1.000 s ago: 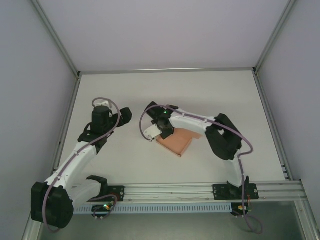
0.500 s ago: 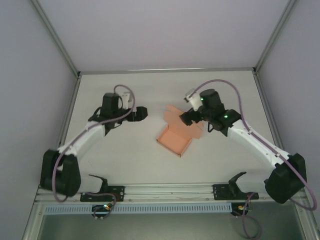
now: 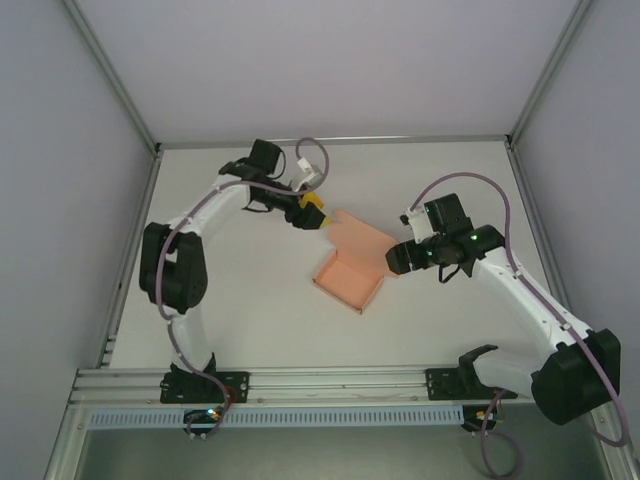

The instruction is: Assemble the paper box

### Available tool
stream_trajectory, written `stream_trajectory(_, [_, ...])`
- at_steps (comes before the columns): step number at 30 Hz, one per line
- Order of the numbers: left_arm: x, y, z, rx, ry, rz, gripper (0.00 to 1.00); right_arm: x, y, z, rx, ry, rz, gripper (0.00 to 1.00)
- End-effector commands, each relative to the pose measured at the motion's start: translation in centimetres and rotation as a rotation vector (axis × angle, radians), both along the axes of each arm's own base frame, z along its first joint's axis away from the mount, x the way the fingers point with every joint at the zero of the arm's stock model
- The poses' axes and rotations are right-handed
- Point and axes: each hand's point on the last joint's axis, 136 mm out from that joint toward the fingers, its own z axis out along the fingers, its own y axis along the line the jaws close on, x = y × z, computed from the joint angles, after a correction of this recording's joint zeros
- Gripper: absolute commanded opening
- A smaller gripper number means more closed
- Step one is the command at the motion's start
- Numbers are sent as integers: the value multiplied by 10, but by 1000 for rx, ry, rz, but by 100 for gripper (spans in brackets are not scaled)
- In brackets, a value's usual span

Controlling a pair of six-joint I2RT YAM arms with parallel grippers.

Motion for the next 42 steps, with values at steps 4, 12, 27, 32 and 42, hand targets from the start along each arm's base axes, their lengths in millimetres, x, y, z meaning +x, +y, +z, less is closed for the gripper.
stream_trajectory(4, [-44,-13,-25,132,64,-271,65,-12,2,-15,9,85,25,57])
stream_trajectory(12, [-49,-28,-26,122,10,-321,55,-10,3,-33,-22,132,60,45])
stream_trajectory(27, [-52,-22,-19,106,-1,-320,55,-1,38,1,47,-168,453,6])
stream_trajectory(32, [-49,-10,-21,134,-8,-282,53,-8,56,12,37,-309,775,7])
stream_trajectory(42, [-45,21,-16,195,-79,-188,53,29,60,13,-62,-174,958,8])
